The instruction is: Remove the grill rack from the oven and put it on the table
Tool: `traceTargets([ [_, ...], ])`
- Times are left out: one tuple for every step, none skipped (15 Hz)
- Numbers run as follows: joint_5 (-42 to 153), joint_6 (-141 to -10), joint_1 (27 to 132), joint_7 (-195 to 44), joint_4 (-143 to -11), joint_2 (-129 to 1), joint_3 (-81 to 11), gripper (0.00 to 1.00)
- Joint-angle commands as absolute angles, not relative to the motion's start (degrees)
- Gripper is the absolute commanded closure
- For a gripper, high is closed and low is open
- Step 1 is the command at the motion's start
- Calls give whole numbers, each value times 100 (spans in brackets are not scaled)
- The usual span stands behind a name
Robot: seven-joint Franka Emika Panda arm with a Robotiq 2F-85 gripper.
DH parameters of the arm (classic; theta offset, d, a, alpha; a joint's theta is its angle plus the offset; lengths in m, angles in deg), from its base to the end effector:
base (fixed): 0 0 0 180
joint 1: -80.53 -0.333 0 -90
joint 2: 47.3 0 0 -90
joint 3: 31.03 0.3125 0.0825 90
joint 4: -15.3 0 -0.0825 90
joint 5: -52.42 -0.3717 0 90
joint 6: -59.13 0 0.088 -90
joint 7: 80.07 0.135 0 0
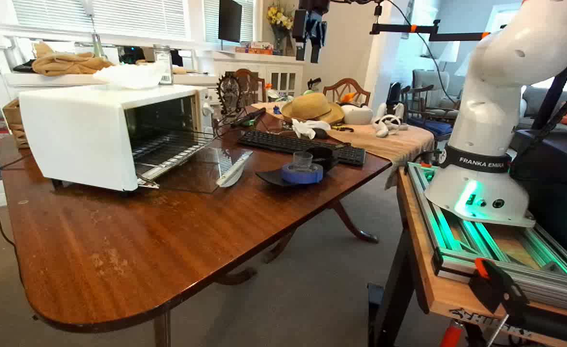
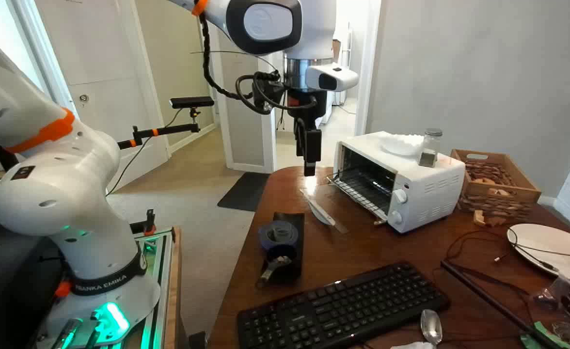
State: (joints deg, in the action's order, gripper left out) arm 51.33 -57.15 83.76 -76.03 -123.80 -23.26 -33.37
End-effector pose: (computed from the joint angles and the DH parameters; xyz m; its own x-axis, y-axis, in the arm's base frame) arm 0.4088 -0.0386 0.4361 0.9849 -0.1720 0.0183 -0.1713 -0.9846 -0.0352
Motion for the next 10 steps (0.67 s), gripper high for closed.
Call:
traceTargets([
  [5129, -5702, 8386, -7608, -12370, -2327, -3330, 0],
  [5129, -5702, 8386, -7608, -12370, -2327, -3330, 0],
  [5129, -5702, 8386, -7608, -12370, -2327, -3330, 0],
  [5129, -5702, 8386, -7608, -12370, -2327, -3330, 0],
  [5129, -5702, 8386, -7608, -12370, -2327, -3330, 0],
  [5129, -5702, 8386, -7608, -12370, -2327, -3330, 0],
  [5129, -5702, 8386, -7608, -12370, -2327, -3330, 0],
  [5060, -5775, 8346, -7597, -12287, -2540, -3317, 0],
  [4996, -5834, 8318, -7631, -12264, -2619, -3328, 0],
  [4786, -6101, 8274, -7584, -12246, -2765, -3350, 0],
])
